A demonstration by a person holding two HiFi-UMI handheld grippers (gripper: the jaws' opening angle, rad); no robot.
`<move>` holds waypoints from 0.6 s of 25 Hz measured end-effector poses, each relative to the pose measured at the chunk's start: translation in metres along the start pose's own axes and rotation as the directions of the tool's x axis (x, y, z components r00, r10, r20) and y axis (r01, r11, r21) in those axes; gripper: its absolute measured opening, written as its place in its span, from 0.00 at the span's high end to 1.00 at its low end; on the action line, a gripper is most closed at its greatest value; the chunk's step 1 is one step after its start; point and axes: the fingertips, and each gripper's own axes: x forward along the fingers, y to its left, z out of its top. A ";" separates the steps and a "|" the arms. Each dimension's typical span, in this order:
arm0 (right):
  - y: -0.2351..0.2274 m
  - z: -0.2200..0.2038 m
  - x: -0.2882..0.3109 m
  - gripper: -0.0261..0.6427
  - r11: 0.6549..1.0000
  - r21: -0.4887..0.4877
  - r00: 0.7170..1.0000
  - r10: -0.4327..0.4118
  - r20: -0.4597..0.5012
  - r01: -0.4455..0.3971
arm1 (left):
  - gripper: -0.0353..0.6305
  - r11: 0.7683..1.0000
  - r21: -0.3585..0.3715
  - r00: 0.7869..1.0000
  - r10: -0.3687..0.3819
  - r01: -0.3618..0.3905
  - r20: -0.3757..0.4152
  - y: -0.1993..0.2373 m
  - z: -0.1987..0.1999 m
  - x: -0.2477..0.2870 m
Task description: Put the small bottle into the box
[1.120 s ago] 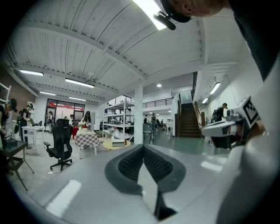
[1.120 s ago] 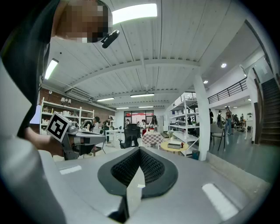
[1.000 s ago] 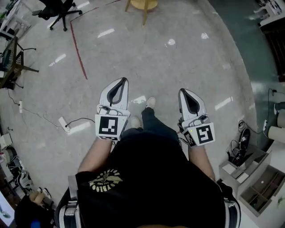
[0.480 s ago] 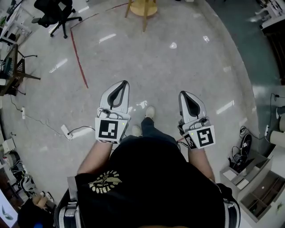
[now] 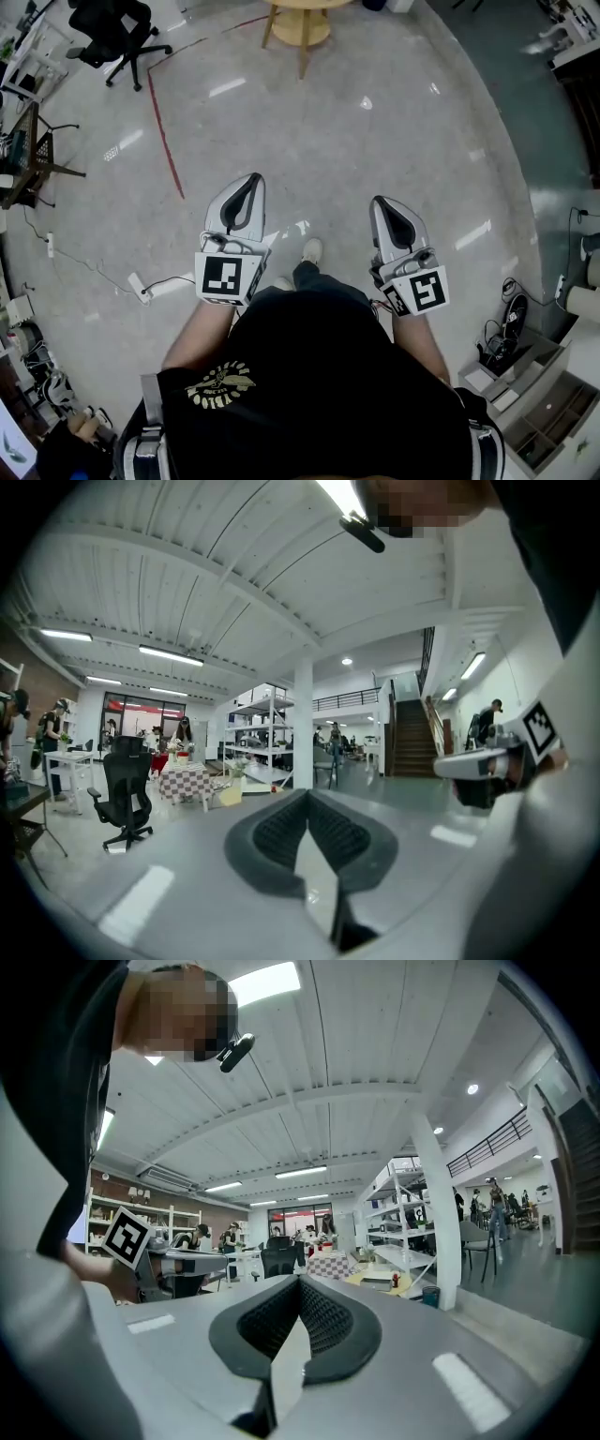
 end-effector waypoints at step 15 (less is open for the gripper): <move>-0.065 0.014 0.023 0.95 0.997 0.018 0.997 0.070 0.041 -0.071 | 0.95 0.998 0.014 0.997 0.067 -0.068 0.041 -0.014 0.028 0.038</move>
